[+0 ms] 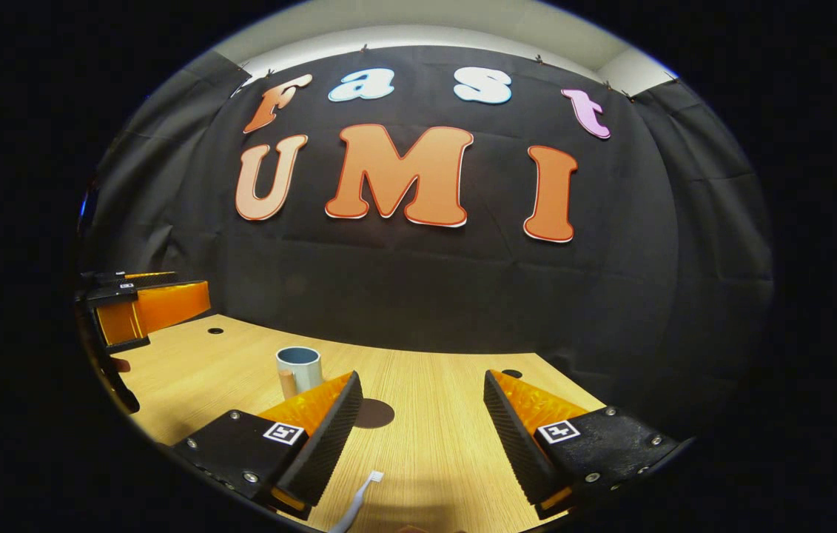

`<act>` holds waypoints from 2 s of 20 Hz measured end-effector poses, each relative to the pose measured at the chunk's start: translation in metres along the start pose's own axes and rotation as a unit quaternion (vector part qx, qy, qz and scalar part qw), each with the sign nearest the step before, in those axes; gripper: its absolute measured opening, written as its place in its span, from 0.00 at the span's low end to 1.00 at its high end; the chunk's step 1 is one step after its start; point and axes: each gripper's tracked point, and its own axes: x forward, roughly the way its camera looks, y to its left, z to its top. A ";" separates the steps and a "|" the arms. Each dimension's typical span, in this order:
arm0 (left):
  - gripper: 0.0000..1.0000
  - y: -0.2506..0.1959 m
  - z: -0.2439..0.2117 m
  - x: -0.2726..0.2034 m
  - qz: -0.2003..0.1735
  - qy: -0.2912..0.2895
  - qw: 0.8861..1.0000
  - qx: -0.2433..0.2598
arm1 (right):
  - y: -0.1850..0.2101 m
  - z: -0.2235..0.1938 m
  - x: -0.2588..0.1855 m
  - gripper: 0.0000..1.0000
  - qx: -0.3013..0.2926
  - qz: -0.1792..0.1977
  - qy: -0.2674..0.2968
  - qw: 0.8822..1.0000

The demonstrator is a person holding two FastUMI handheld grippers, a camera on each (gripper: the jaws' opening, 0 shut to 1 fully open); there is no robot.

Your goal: Put the toothbrush and toothpaste on the desktop into the cup, then pick up the cup and place it on the coaster on the desktop.

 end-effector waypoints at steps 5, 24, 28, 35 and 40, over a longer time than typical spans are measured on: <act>0.97 -0.016 0.001 0.011 -0.006 0.012 1.000 0.016 | -0.001 0.001 0.005 0.99 0.008 0.009 0.007 1.000; 0.98 -0.040 -0.143 0.005 -0.030 0.272 0.962 0.007 | 0.033 -0.120 -0.019 0.90 0.022 0.050 0.239 0.970; 0.98 -0.041 -0.162 -0.003 -0.033 0.311 0.950 0.005 | 0.042 -0.147 -0.031 0.82 0.025 0.063 0.295 0.953; 0.98 -0.051 -0.204 -0.009 -0.038 0.380 0.924 0.001 | 0.059 -0.180 -0.041 0.66 0.013 0.077 0.361 0.929; 0.98 -0.060 -0.224 -0.020 -0.042 0.423 0.905 -0.004 | 0.066 -0.188 -0.044 0.45 0.025 0.071 0.385 0.920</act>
